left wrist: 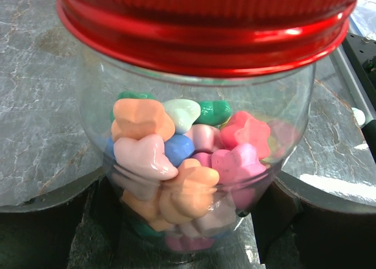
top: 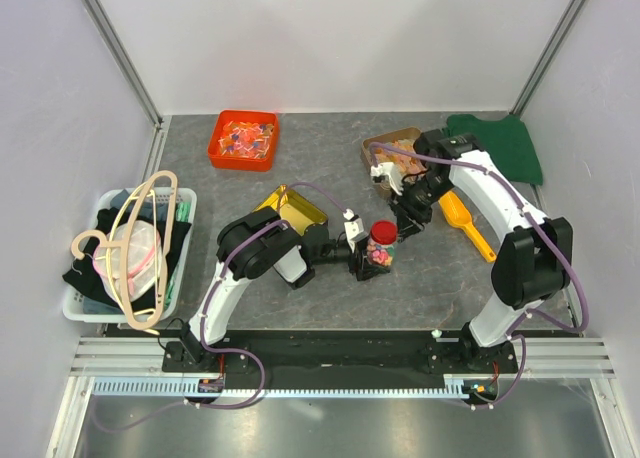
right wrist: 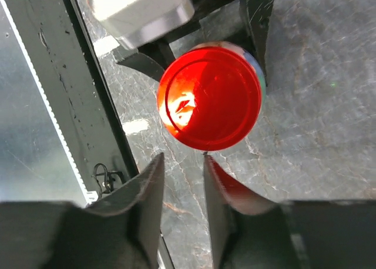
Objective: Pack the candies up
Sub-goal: Screw the bottle lid onto the packing bottle.
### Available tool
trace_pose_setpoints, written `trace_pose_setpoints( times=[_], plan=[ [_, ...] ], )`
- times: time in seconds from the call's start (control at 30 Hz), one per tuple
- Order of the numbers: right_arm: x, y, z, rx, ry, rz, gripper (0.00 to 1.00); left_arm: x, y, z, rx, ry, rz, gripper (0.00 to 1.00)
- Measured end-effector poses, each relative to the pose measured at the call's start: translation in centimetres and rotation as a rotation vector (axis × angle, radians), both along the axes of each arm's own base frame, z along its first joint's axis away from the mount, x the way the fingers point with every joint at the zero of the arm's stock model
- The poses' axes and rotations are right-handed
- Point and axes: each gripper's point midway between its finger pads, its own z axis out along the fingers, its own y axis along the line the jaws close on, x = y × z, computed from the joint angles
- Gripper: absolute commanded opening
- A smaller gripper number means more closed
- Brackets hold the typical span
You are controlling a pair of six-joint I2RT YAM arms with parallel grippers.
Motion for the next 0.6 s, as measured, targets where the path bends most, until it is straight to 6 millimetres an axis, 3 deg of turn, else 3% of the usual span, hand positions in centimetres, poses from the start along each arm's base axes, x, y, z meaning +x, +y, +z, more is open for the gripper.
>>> trace_pose_setpoints(
  times=[0.33, 0.43, 0.6],
  plan=[
    [4.5, 1.7, 5.3, 0.055, -0.173, -0.009, 0.50, 0.2, 0.1, 0.0, 0.000, 0.000, 0.009, 0.02],
    [5.7, 2.7, 4.6, 0.060, -0.155, 0.005, 0.51, 0.2, 0.1, 0.0, 0.000, 0.000, 0.009, 0.02],
    [6.0, 4.6, 1.4, 0.049, -0.058, 0.045, 0.53, 0.2, 0.1, 0.0, 0.000, 0.000, 0.009, 0.02]
  ],
)
